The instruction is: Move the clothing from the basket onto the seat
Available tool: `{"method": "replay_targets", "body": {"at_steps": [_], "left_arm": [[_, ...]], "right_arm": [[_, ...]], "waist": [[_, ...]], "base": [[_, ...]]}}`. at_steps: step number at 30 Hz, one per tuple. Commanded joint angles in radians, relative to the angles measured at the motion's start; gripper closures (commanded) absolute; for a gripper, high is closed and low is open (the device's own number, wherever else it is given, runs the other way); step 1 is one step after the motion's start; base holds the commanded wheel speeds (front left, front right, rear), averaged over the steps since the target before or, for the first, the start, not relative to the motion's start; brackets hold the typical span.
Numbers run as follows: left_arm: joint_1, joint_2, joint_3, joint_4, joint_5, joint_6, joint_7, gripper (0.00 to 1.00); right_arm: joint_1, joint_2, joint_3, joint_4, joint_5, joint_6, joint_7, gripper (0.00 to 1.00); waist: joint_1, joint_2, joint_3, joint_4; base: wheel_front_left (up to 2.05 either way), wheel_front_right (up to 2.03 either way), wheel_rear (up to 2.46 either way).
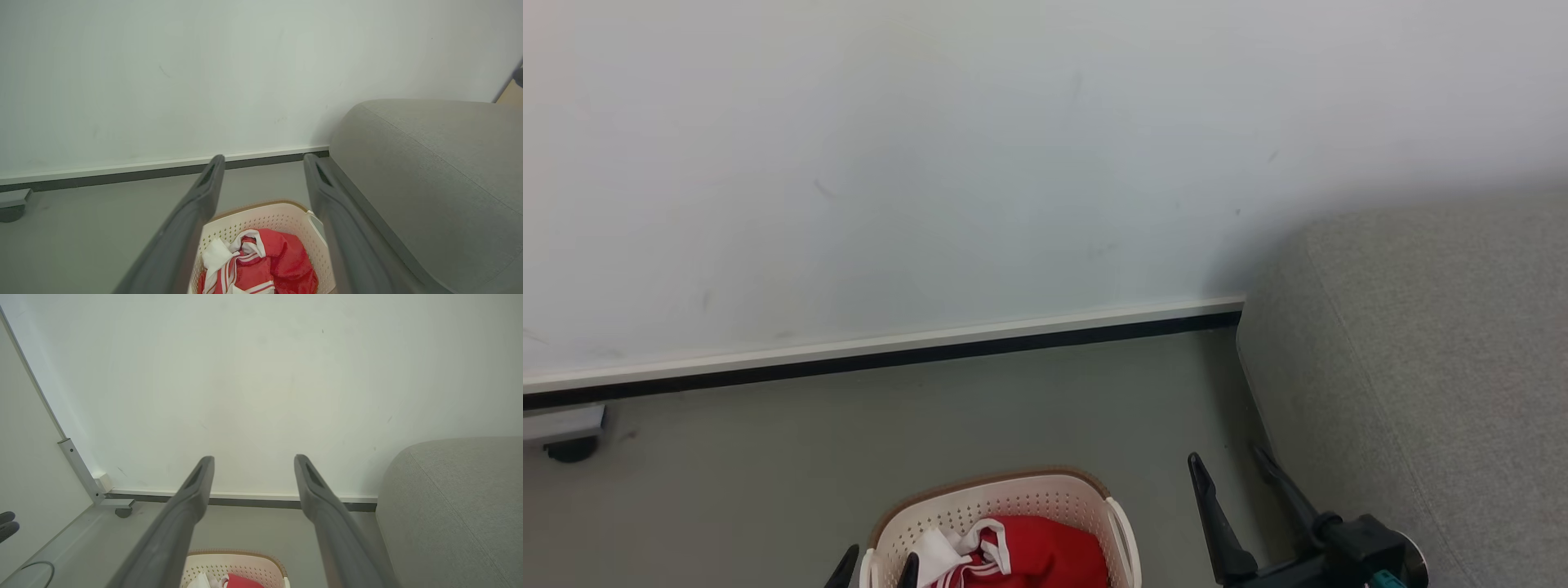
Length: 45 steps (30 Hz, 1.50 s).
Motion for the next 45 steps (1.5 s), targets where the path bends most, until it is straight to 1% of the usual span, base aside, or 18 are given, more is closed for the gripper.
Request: {"method": "replay_targets", "body": {"at_steps": [1,6,11,15,21,23,28,33,37,42,45], "left_arm": [[-0.024,0.002,-0.008,0.024,-0.008,-0.008,-0.005,0.0],[-0.061,0.002,-0.026,0.067,-0.008,-0.02,-0.005,0.0],[-0.137,0.002,-0.037,0.112,-0.024,-0.033,-0.005,0.0],[-0.214,0.002,-0.058,0.157,-0.006,-0.041,-0.005,0.0],[-0.348,0.015,-0.112,0.266,0.024,-0.05,-0.005,0.0],[-0.395,0.018,-0.127,0.309,0.002,-0.05,-0.005,0.0],[-0.514,0.065,-0.185,0.417,-0.048,-0.051,-0.005,0.0],[-0.623,0.11,-0.245,0.527,-0.068,-0.051,-0.005,0.0],[-0.709,0.129,-0.284,0.608,-0.069,-0.051,-0.005,0.0],[-0.801,0.154,-0.3,0.701,-0.058,-0.051,-0.005,0.0],[-0.846,0.163,-0.321,0.75,-0.082,-0.051,-0.005,0.0]], "right_arm": [[-0.019,0.002,0.0,-0.012,-0.005,0.001,-0.002,0.0],[-0.044,0.006,0.003,-0.03,-0.012,0.001,-0.001,0.0],[-0.103,0.008,-0.003,-0.055,-0.024,0.001,-0.001,0.0],[-0.161,0.016,-0.007,-0.084,-0.03,0.001,-0.001,0.0],[-0.26,0.027,0.011,-0.135,-0.046,0.001,-0.001,0.0],[-0.297,0.027,0.028,-0.153,-0.06,0.001,-0.001,0.0],[-0.376,0.037,0.06,-0.202,-0.087,0.001,-0.001,0.0],[-0.431,0.046,0.079,-0.244,-0.1,0.001,-0.001,0.0],[-0.457,0.056,0.091,-0.276,-0.099,0.001,-0.001,0.0],[-0.487,0.066,0.104,-0.303,-0.089,0.001,-0.001,0.0],[-0.506,0.068,0.119,-0.314,-0.078,0.001,-0.001,0.0]], "waist": [[-0.0002,0.0,0.036,-0.015],[-0.0002,0.0,0.09,-0.035],[-0.0002,0.0,0.19,-0.063],[-0.0002,0.0,0.275,-0.079],[-0.0002,0.0,0.411,-0.108],[-0.0002,0.0,0.457,-0.119],[-0.0002,0.0,0.553,-0.154],[-0.0002,0.0,0.637,-0.178],[-0.0002,0.0,0.698,-0.197],[-0.0002,0.0,0.777,-0.226],[-0.0002,0.0,0.82,-0.249]], "base": [[0.0,0.0,0.0],[0.0,0.0,0.0],[0.0,0.0,0.0],[0.0,0.0,0.0],[0.0,0.0,0.0],[0.0,0.0,0.0],[0.0,0.0,0.0],[0.0,0.0,0.0],[0.0,0.0,0.0],[0.0,0.0,0.0],[0.0,0.0,0.0]]}}
